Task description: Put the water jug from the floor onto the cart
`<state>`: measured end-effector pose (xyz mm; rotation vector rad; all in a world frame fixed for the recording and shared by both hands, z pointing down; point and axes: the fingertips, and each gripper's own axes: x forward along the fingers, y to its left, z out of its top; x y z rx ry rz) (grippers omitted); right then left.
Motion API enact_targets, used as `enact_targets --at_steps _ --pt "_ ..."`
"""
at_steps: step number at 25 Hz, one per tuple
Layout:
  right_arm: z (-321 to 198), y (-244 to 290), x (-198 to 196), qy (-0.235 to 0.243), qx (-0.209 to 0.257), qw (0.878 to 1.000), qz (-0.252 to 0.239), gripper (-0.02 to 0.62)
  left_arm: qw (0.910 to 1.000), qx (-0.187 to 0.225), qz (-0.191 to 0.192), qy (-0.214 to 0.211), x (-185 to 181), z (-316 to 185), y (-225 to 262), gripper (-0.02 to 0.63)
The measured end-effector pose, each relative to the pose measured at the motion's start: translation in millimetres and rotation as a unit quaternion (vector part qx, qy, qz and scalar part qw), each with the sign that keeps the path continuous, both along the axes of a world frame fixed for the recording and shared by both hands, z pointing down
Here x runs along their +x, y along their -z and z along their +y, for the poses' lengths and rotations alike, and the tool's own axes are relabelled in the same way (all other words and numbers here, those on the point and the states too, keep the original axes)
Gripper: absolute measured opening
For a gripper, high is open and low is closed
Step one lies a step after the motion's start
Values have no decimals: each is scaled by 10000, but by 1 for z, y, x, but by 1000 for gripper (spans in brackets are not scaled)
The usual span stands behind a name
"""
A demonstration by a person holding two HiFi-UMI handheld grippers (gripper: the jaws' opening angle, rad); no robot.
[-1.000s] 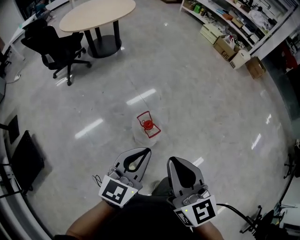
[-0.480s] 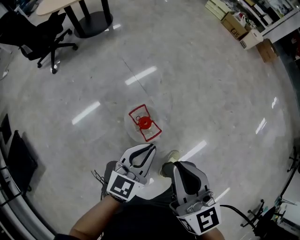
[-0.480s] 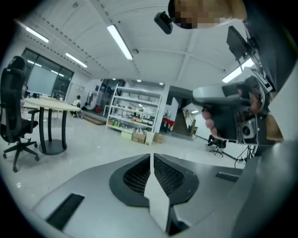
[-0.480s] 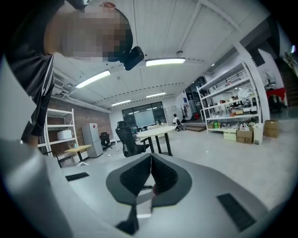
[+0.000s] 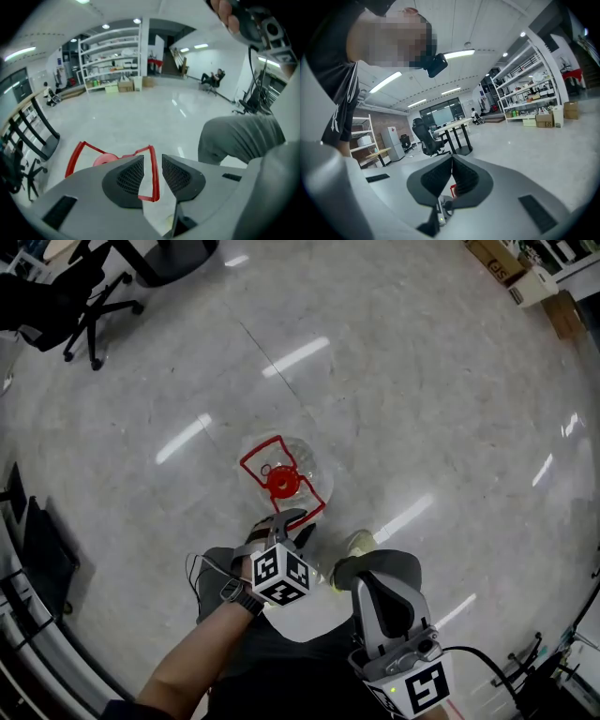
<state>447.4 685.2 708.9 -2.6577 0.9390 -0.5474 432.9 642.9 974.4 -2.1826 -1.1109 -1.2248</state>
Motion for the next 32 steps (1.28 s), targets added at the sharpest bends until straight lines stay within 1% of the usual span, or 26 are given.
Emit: enact_targets --at_steps 1,3,6,9,12,13,15,18,19,22,27,30,32 --pt "5 -2 2 -37 12 10000 -32 0 9995 247 -131 -128 -1 1 -13 98" --pt "14 -5 5 -100 33 9999 -88 0 9970 618 -416 -223 0 -2 -37 109" --pt "22 -9 8 -169 57 9997 -161 0 9922 880 -783 -400 0 2 -63 129" --pt "29 -12 9 -228 77 9994 -229 0 9837 1225 -1034 -817 -3 11 -84 127" --pt "36 -15 11 -286 98 9991 -299 0 9754 1550 -1129 -1092 2 15 -97 127" --pt "38 -16 11 -306 106 9990 -324 -1 9746 1572 -1133 -1126 4 18 -99 127" --pt "43 -18 12 -346 126 9986 -374 -1 9760 1520 -1134 -1066 10 26 -98 127" --pt "50 -21 14 -405 171 9980 -460 -1 9810 1324 -1219 -718 21 36 -94 120" --pt "53 -22 14 -424 192 9977 -491 0 9820 1256 -1272 -604 25 37 -94 81" --pt "60 -23 15 -482 268 9967 -592 0 9832 1130 -1361 -447 30 41 -96 64" --pt "74 -28 19 -607 339 9949 -727 -1 9857 1029 -1315 -235 33 37 -92 34" --pt "85 -40 25 -725 133 9950 -674 0 9860 894 -1397 -188 33 33 -86 21" --pt "87 -54 30 -698 -217 9958 -551 0 9855 777 -1503 -148 30 30 -80 14"
